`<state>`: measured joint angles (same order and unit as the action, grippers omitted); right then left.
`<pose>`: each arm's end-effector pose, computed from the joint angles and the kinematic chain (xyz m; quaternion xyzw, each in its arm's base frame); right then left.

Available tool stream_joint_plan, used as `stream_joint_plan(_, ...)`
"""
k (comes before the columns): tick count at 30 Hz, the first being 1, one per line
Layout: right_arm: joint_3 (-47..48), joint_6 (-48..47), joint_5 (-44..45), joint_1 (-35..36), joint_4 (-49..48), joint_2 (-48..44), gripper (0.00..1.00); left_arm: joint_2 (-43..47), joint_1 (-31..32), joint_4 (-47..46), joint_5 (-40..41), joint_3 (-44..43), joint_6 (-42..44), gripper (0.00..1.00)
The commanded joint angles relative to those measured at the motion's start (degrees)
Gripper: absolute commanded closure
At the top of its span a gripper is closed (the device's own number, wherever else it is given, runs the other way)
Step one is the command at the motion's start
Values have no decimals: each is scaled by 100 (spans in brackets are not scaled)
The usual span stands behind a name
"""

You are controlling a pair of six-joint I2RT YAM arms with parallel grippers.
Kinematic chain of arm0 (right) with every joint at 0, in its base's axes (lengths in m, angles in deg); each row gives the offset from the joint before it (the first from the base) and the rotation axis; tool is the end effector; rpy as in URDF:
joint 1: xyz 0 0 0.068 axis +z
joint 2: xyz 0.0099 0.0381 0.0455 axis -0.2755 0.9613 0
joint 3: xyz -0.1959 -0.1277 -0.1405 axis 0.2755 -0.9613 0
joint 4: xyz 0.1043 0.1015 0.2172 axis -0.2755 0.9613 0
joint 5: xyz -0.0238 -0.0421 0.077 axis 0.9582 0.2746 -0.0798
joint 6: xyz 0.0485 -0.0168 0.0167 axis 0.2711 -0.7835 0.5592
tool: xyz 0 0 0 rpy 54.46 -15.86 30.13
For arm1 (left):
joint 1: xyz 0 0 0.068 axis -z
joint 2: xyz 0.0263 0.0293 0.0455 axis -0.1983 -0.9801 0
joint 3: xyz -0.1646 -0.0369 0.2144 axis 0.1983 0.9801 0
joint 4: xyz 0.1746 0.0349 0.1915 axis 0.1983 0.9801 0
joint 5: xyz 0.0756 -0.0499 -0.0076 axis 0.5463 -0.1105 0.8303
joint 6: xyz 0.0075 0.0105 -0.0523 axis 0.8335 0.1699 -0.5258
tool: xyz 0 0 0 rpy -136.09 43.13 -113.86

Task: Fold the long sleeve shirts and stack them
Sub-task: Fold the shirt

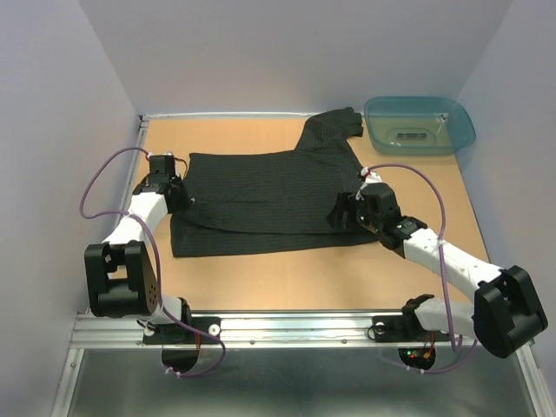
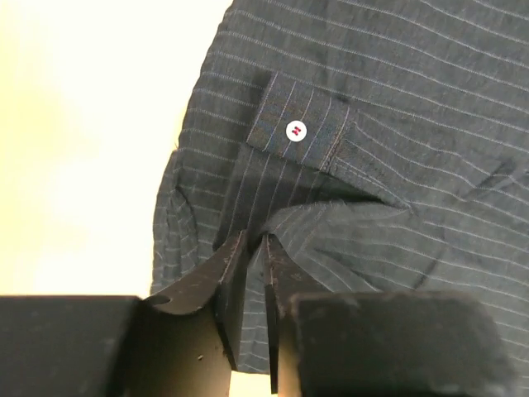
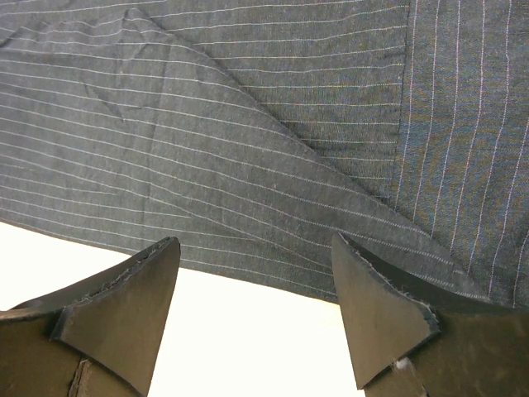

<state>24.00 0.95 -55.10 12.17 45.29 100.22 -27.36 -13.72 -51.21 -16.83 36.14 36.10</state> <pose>0.2219 0.1183 0.2210 -0.0159 0.8912 0.2000 0.4069 0.3019 0.0136 0.2342 -0.1313 0.9182 -0.0142 0.3735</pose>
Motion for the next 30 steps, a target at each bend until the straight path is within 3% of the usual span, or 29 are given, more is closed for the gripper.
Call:
stream_joint_plan(1,-133,12,-34,-21,-231,-154,21,116,26,88,167,86,-127,69)
stream_joint_plan(3,-115,21,-34,-21,-231,-128,21,186,26,79,176,78,-153,54)
stream_joint_plan(10,148,92,-314,-21,-231,-75,21,669,245,202,-95,-150,-346,41)
stream_joint_plan(14,473,276,-753,-21,-319,170,21,941,851,18,-535,-45,-636,31)
stream_joint_plan(26,307,522,-1484,-48,-1250,1014,26,1162,1380,-1212,-1283,956,-1524,29)
stream_joint_plan(30,-105,706,-1694,-529,-1767,1331,30,1048,1380,-1520,-1353,1413,-1822,29)
